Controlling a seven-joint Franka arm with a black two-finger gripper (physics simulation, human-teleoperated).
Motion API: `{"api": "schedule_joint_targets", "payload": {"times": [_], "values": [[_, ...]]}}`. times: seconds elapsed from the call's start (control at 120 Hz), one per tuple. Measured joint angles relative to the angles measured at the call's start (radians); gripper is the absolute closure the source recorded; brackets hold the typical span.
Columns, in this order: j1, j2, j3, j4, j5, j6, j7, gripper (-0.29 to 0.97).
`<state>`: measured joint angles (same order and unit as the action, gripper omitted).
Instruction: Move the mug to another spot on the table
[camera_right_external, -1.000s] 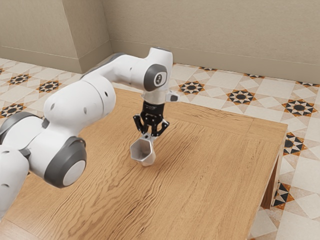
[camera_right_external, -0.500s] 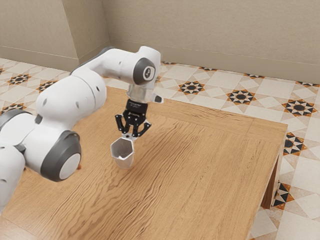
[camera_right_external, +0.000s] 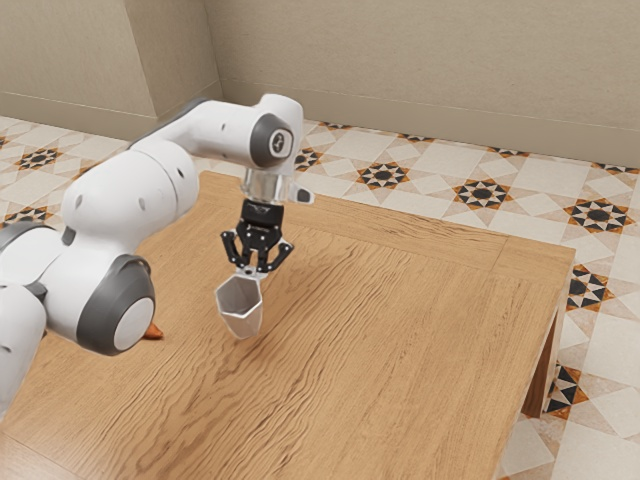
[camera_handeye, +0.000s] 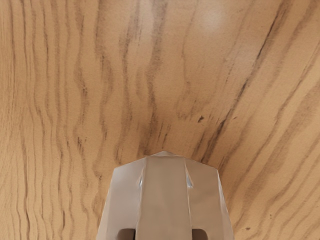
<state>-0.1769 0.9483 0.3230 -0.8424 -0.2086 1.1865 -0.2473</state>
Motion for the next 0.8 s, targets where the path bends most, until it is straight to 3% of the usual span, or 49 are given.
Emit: {"api": "schedule_joint_targets", "payload": {"times": [0.8], "values": [[0.009,0.021,-0.016,-0.032,-0.002,0.132,-0.012,0.61]]}}
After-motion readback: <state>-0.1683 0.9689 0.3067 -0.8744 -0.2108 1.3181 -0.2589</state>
